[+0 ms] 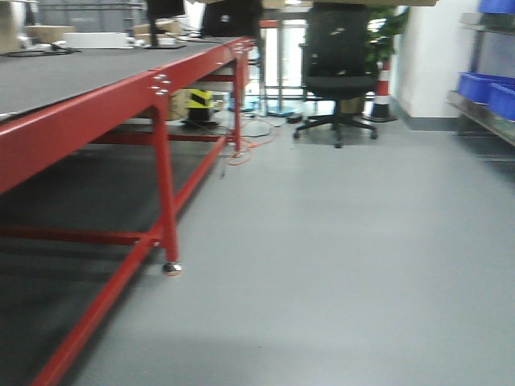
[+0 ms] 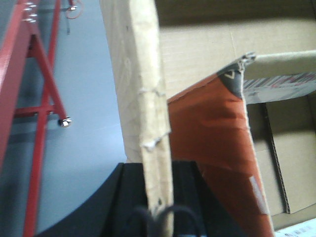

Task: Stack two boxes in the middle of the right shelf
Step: 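Carry the held boxes past the red workbench toward the steel shelf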

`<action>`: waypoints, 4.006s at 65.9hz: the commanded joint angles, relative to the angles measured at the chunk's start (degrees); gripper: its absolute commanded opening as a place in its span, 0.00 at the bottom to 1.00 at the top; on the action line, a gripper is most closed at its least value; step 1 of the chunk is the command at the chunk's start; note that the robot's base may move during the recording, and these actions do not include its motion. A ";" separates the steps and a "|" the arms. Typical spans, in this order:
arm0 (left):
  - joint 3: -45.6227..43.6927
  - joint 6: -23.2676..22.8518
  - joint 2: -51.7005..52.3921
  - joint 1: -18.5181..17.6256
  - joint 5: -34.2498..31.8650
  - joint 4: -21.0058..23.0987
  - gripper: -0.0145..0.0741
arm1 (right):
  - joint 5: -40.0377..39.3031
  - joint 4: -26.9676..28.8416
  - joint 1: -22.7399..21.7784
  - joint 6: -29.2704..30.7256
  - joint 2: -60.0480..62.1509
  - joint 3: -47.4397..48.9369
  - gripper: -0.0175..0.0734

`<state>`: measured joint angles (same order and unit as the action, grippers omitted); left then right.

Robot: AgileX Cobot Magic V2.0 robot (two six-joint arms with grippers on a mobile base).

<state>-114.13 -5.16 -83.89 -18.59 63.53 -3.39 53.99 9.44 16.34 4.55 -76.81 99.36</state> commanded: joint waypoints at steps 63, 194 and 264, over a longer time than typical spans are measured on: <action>-0.57 0.12 0.64 0.24 -3.37 0.01 0.04 | -2.69 -0.72 -0.27 0.86 0.81 0.62 0.02; -0.57 0.12 0.64 0.24 -3.37 -0.89 0.04 | -2.69 -0.72 -0.27 0.86 0.81 0.62 0.02; -0.57 0.12 0.64 0.24 -3.37 -1.49 0.04 | -2.69 -0.72 -0.27 0.86 0.81 0.62 0.02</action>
<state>-114.13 -5.16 -83.89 -18.59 63.53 -4.30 53.74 9.41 16.34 4.55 -76.81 99.36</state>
